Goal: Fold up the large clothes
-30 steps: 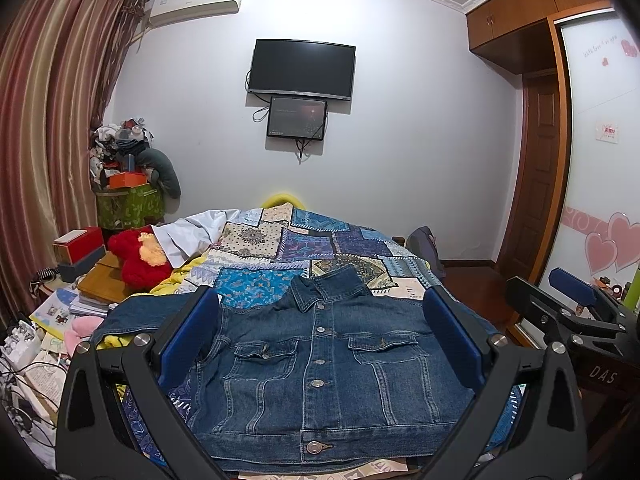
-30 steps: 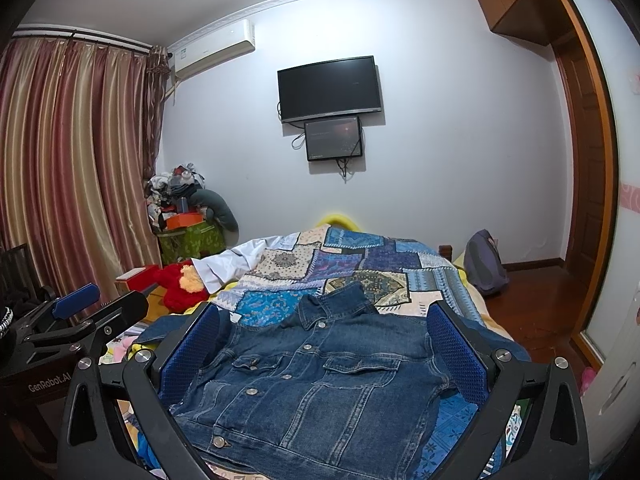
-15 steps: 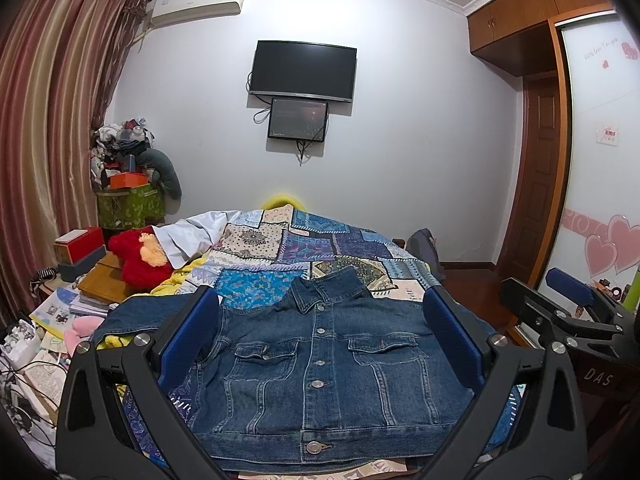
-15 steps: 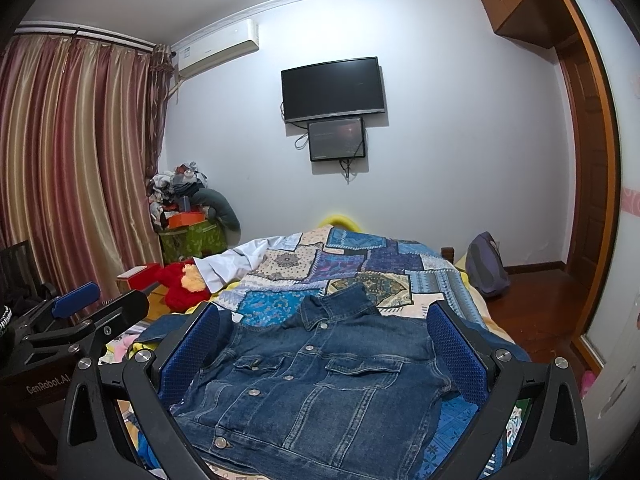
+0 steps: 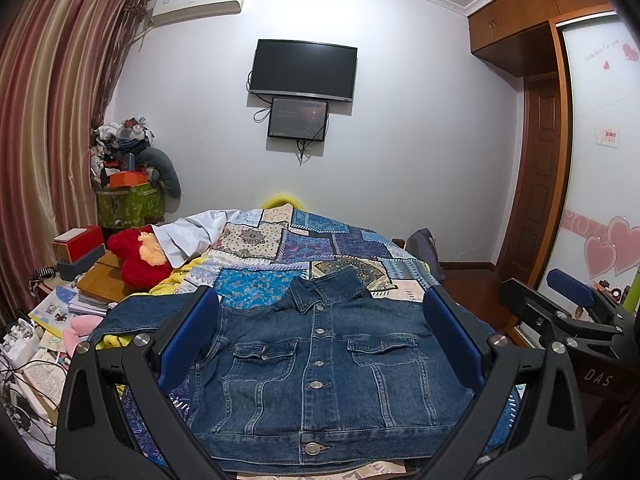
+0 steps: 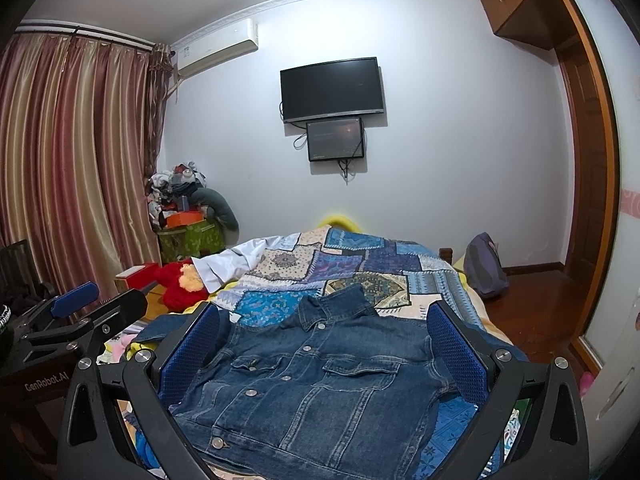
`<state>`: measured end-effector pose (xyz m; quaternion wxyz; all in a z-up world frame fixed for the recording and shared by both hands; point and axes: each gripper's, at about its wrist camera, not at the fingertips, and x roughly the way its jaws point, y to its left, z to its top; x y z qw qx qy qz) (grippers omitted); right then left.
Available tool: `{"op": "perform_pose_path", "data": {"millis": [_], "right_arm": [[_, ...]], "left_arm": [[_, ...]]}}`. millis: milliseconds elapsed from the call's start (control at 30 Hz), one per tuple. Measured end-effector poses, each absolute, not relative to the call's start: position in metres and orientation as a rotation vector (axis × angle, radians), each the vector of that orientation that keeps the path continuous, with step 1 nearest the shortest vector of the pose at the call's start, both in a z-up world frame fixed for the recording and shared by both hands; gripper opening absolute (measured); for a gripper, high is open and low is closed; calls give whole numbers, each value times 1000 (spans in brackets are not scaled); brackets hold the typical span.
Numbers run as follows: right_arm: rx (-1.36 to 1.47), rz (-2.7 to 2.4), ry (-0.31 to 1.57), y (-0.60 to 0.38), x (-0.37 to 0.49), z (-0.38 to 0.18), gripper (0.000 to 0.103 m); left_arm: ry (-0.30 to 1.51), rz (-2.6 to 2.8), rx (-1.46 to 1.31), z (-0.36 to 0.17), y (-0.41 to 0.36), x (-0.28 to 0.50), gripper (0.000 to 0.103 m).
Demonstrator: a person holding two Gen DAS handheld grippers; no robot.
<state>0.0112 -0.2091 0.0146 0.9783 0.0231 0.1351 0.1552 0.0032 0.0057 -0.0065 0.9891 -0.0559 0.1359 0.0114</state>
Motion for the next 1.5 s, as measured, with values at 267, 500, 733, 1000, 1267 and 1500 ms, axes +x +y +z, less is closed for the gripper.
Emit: {"op": "perform_pose_path", "data": {"millis": [267,500,733,1000,1267,1500], "right_arm": [[30,297,271,-213,25,14,103],[31,298,300,-210,60,7,103],[-1,290,372,-197,119,-7,103],[-91,303,442,-165,192,-34,103],[-199,333,544,-119,269,-81,103],[-297,421,700,-80,329,-131,103]], "left_arm": [[272,36,-93,-7,10,14,103],[280,57,-80,4,42,49,103],[297,212,-45,8,108,94,103],[480,265,-88,-29,190,151,103],[742,360,-273,-128,268,191,103],[904,291,-659,-207,314,208,97]]}}
